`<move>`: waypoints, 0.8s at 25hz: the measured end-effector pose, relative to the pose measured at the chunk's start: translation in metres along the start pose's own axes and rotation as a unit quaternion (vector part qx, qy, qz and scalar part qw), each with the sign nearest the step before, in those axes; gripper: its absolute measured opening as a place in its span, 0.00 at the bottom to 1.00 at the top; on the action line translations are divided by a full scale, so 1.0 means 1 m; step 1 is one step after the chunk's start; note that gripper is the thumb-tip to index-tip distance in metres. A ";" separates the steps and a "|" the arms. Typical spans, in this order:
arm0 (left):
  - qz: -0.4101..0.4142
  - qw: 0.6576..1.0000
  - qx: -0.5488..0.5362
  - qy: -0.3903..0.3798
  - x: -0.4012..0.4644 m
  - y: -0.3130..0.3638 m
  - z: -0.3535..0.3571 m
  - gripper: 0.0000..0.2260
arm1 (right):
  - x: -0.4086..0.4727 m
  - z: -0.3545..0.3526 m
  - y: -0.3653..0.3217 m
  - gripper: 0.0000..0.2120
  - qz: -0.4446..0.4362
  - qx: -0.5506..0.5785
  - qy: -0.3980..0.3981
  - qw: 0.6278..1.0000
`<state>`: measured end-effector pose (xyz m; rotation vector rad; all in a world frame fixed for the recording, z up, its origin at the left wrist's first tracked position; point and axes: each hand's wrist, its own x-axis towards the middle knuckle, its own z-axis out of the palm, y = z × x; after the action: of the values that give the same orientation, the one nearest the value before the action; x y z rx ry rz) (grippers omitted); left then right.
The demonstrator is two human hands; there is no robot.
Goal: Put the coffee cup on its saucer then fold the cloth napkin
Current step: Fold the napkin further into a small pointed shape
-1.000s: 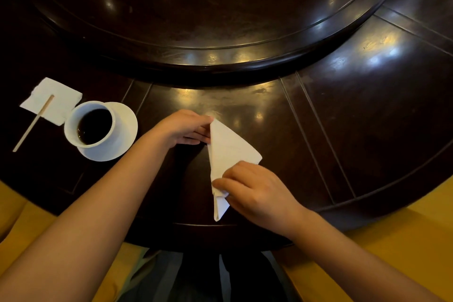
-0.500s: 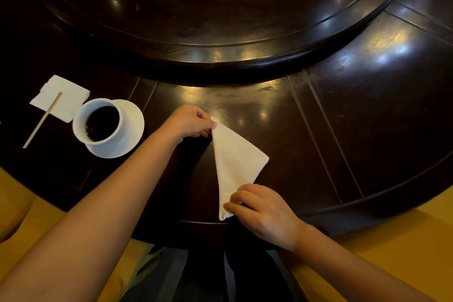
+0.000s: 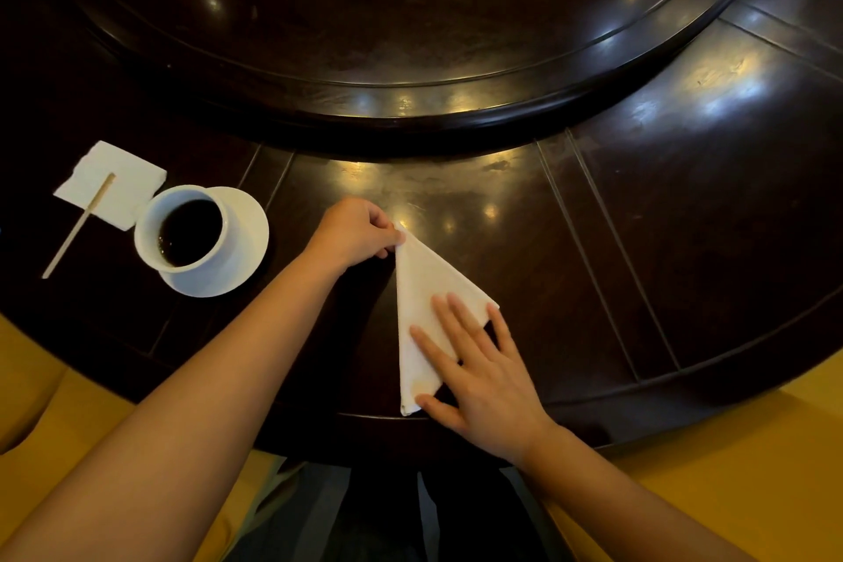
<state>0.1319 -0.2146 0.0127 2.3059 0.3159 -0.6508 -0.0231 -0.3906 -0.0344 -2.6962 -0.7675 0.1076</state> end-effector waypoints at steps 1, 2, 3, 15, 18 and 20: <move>0.004 1.000 0.007 0.003 0.000 -0.001 0.001 0.05 | 0.001 0.000 0.002 0.33 0.024 -0.009 -0.022 0.999; 0.007 1.000 0.012 0.005 0.000 -0.001 0.001 0.05 | 0.002 0.001 0.004 0.35 0.040 -0.011 -0.034 0.999; 0.010 1.000 0.016 0.008 0.000 -0.001 0.002 0.05 | 0.003 0.002 0.004 0.35 0.050 -0.012 -0.040 0.998; 0.249 0.918 0.295 0.092 -0.039 -0.047 0.077 0.25 | -0.009 -0.003 0.013 0.32 0.115 -0.029 -0.042 0.992; 0.227 0.891 0.372 0.130 -0.044 -0.036 0.091 0.27 | -0.014 -0.007 0.022 0.30 0.103 -0.055 -0.059 0.991; 0.213 0.890 0.376 0.146 -0.060 -0.036 0.104 0.28 | -0.013 -0.009 0.022 0.29 0.099 -0.069 -0.059 0.991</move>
<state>0.0291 -0.2630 -0.0405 3.0800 -0.3870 -0.1995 -0.0220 -0.4177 -0.0336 -2.9139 -0.5567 0.2737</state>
